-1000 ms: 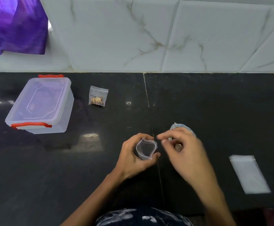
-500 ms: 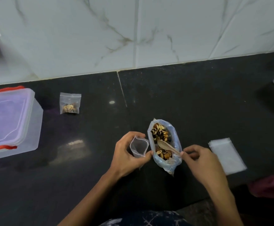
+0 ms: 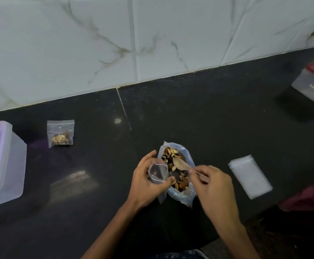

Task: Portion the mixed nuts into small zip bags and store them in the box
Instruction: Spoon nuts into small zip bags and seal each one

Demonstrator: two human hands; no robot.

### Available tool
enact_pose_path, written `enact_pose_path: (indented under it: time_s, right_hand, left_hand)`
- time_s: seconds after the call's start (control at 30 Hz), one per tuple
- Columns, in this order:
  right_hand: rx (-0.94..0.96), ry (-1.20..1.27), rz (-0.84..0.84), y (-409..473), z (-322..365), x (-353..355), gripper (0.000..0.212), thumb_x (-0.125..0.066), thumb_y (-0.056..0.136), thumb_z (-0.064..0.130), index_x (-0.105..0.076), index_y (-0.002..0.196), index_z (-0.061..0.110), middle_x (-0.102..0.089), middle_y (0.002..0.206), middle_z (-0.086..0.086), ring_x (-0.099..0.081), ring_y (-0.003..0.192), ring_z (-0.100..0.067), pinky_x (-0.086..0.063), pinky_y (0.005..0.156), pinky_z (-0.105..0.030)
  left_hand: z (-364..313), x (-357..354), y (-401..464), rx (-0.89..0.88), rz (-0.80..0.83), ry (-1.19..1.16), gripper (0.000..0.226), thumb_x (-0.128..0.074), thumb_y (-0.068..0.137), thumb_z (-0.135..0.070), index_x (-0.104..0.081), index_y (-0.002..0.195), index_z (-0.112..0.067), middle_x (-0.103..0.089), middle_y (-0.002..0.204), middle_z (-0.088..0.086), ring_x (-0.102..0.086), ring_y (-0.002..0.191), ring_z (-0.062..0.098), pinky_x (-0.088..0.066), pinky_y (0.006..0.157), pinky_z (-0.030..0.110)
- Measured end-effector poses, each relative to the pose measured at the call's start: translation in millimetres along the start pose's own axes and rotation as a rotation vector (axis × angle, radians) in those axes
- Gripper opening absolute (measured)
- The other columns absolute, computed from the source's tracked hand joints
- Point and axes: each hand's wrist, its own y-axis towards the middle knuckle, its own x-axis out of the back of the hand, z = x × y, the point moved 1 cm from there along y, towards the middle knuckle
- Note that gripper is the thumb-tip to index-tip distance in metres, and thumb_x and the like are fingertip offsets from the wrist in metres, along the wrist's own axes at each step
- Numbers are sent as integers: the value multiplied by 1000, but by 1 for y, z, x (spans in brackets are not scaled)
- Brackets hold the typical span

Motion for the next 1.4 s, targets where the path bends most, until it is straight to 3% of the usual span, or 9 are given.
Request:
enact_pose_path:
  time_s: [0.1,0.23,0.43,0.57,0.87,1.0,1.17,1.3,1.4]
  right_hand:
    - [54,-81,-115,2,6,1,18,-60,91,22,-71,101,12,-59,78,5,-58,69,-5,-53,61,-25]
    - [45,-273,-14,9,10,-12,23,-48,97,29,-66,104,18,-50,78,8,-50,66,-3,-41,57,-14]
    - [28,-367,41,14,11,-26,25,-40,99,28,-62,93,18,-53,80,6,-53,67,-5,-42,59,-16]
    - [-72,-135,37,24,4,-22,28,-51,95,26,-64,71,19,-60,59,3,-58,53,-10,-50,50,-22]
    - [-320,198,123,28,-9,-23,24,-60,89,21,-73,69,16,-60,53,-4,-51,45,-8,-43,50,-27]
    - [-457,426,103,28,-12,-23,21,-63,86,21,-74,69,25,-71,71,-10,-68,74,-26,-55,71,-42]
    - [-439,497,81,19,-15,-9,20,-65,85,19,-74,68,26,-67,72,-19,-58,66,-19,-45,63,-35]
    - [-457,548,77,9,-11,5,18,-63,87,16,-73,74,24,-56,42,10,-50,41,5,-38,50,-19]
    - [-439,597,33,3,-8,17,13,-64,87,14,-73,82,22,-60,48,17,-56,52,5,-37,52,-17]
  left_hand:
    - [1,-3,5,31,30,-44,39,-83,60,-38,-66,94,-33,-53,133,-16,-48,127,4,-50,98,42]
    - [1,-6,8,23,90,-120,35,-83,66,-25,-64,94,-18,-61,126,-4,-59,117,12,-55,89,42]
    - [3,-7,8,25,88,-125,36,-81,66,-24,-64,96,-14,-67,115,-5,-64,109,11,-56,88,37]
    - [3,-7,9,17,104,-131,31,-81,68,-20,-64,94,-15,-69,109,-3,-66,105,14,-57,84,40]
    - [-3,-5,9,11,137,-146,27,-80,68,-21,-63,90,-19,-69,104,-2,-67,101,17,-59,78,43]
    - [-2,-5,8,24,144,-180,32,-82,68,-17,-62,93,-13,-66,116,-2,-65,107,17,-58,82,46]
    - [-10,2,6,-7,-12,-17,43,-82,58,-41,-64,95,-29,-53,121,-20,-53,116,0,-52,88,22]
    - [-21,4,4,-33,-5,-40,45,-86,61,-29,-62,99,-26,-63,105,-7,-63,102,16,-56,81,33]
    - [-30,2,2,-20,-6,-40,43,-87,64,-13,-62,98,-18,-67,96,-6,-66,92,12,-57,77,30]
